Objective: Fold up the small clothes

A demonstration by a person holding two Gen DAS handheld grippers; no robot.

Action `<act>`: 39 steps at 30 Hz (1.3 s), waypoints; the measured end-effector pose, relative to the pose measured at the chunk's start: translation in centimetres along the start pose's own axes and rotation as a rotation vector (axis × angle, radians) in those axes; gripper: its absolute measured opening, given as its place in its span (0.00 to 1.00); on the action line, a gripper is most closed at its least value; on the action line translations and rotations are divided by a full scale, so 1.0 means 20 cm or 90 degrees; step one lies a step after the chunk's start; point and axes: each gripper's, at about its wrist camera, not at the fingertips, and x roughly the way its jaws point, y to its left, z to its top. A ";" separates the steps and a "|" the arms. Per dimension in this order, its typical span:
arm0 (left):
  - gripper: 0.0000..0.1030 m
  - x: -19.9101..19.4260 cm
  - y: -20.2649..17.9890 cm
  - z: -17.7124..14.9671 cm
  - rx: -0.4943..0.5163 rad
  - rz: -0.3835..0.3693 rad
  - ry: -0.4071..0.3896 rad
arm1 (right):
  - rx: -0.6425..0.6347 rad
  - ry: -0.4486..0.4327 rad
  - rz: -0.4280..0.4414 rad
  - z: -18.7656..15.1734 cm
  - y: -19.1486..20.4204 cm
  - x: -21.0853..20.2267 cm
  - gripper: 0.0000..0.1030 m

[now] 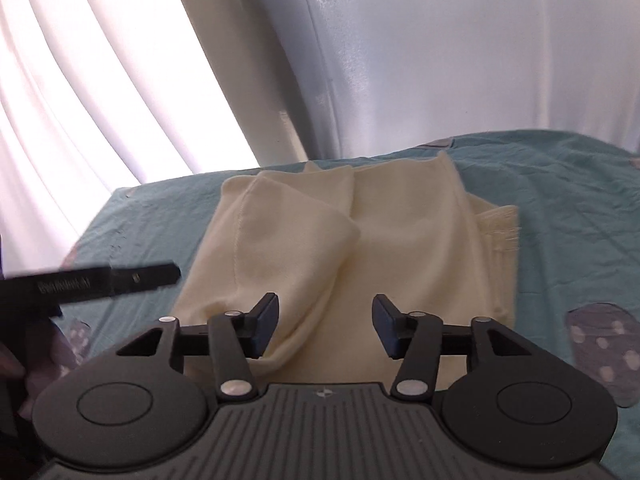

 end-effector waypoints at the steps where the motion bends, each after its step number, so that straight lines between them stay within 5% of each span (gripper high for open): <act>1: 0.56 0.03 0.02 -0.03 -0.002 0.009 0.011 | 0.018 0.006 0.019 0.02 -0.01 0.04 0.55; 6: 0.60 0.05 0.06 -0.09 -0.033 -0.020 0.004 | 0.106 0.071 0.075 0.10 -0.09 0.27 0.57; 10: 0.63 0.06 0.08 -0.10 -0.034 -0.024 0.006 | 0.094 0.082 0.098 0.11 -0.03 0.35 0.57; 16: 0.74 0.05 0.07 -0.10 -0.038 -0.010 0.012 | 0.062 0.075 0.094 0.14 0.02 0.41 0.20; 24: 0.85 -0.03 0.05 -0.08 -0.049 -0.014 0.001 | -0.123 -0.022 0.002 0.16 0.20 0.21 0.17; 30: 0.87 -0.07 -0.01 -0.07 -0.032 -0.049 -0.003 | -0.204 -0.127 -0.099 0.20 0.11 -0.04 0.16; 35: 0.87 0.03 -0.11 -0.13 -0.002 -0.071 0.051 | -0.132 -0.046 -0.169 0.16 -0.17 0.04 0.18; 39: 0.87 0.10 -0.16 -0.17 0.017 -0.081 0.083 | -0.019 -0.027 -0.128 0.11 -0.31 -0.01 0.24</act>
